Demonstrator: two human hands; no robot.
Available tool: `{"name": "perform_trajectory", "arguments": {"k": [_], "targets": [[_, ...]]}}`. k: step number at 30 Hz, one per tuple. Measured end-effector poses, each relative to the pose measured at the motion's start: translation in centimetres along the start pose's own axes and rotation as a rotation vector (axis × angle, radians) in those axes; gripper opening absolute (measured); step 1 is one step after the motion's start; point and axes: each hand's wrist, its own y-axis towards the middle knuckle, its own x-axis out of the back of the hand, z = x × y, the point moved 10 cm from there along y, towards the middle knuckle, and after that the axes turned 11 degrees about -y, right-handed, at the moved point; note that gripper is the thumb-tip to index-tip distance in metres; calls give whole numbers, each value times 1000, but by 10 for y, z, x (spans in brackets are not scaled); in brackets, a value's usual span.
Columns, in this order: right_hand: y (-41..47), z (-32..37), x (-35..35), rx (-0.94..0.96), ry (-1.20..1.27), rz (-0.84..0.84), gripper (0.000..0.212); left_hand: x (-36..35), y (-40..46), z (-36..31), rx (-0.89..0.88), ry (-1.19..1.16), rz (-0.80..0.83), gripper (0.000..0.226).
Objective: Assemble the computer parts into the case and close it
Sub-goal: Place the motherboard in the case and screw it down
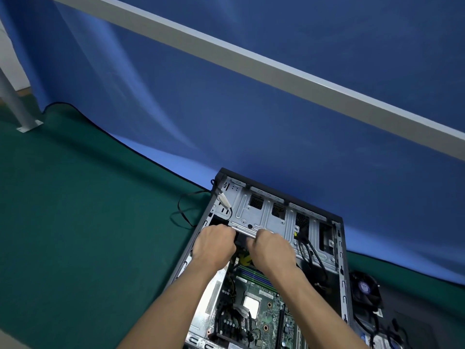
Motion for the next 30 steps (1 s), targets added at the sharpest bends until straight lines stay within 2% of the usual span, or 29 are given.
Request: {"name": "perform_trajectory", "arguments": {"k": [2,3,7,10,12,14,17,19,23,27,30], "targets": [[-4,10,-9,68,88,130,40,2,1,1,19,-5,-12,18],[-7,16,-11,101,98,144,45,2,1,0,21,-11,-25,18],[-7,31,0,86,45,-33,27,3,2,1,-20,-44,-72,17],[-5,28,1,30,-77,-66,27,15,-2,2,-19,-136,-175,23],[-4,20,4,12,-125,-73,27,31,-13,-12,-145,-107,-287,25],[-3,9,2,18,-146,-46,28,41,-30,-16,-196,-86,-376,31],[-8,-1,-7,111,-326,-22,25,34,-52,-11,-132,-60,-343,31],[-20,-5,-24,201,-477,-24,18,24,-57,-2,-28,-32,-308,21],[-47,-30,-58,262,-537,-44,19,18,-69,2,57,-101,-326,17],[-60,-70,-57,216,-479,-135,25,10,-91,-4,45,-197,-347,17],[-72,-107,-48,168,-260,-193,40,10,-101,-8,147,-262,-373,18]]}}
